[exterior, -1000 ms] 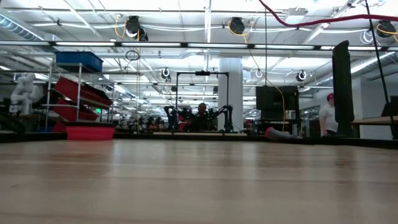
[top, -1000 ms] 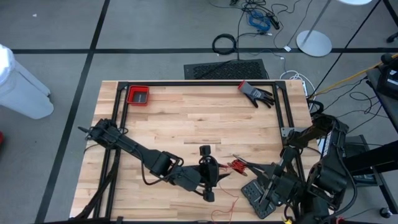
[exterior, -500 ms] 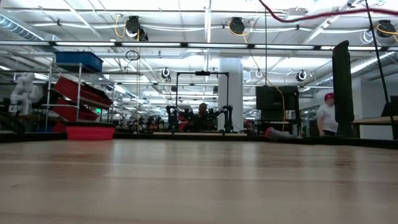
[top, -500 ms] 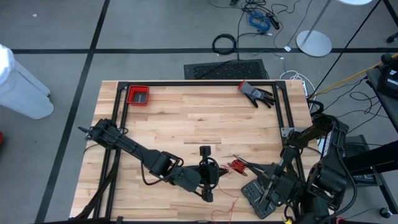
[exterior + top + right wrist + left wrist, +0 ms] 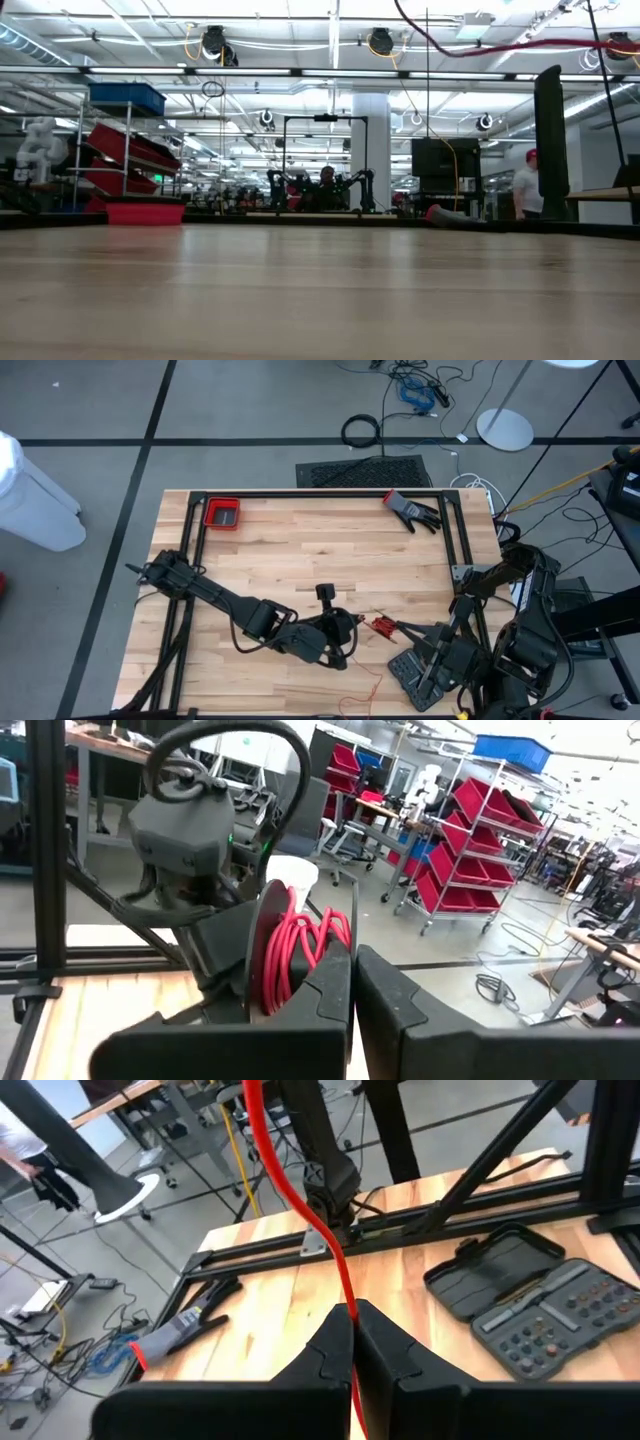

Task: Coil cords
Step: Coil the red wire onto the spool

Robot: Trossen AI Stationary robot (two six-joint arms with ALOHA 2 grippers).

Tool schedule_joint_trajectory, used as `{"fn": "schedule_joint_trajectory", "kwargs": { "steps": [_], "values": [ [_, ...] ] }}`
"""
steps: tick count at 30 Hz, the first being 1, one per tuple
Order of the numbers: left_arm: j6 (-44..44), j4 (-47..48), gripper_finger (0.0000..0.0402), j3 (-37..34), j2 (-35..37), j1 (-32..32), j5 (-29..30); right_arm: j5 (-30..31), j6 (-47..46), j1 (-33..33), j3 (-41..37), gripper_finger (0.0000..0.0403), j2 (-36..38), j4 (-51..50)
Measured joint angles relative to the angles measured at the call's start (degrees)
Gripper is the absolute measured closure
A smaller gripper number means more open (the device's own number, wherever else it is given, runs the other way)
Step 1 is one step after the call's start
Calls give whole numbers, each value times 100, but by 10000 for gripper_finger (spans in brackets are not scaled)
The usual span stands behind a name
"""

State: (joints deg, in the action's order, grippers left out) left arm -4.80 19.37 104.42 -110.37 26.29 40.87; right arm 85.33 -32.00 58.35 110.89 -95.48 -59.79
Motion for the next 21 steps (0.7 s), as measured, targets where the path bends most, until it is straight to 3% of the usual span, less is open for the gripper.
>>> {"fn": "schedule_joint_trajectory", "kwargs": {
  "steps": [21],
  "values": [
    [-47, -540, 400, -7, -382, -258, -144, 22, 8, -866, 0, 403, -261, 100]
  ]
}}
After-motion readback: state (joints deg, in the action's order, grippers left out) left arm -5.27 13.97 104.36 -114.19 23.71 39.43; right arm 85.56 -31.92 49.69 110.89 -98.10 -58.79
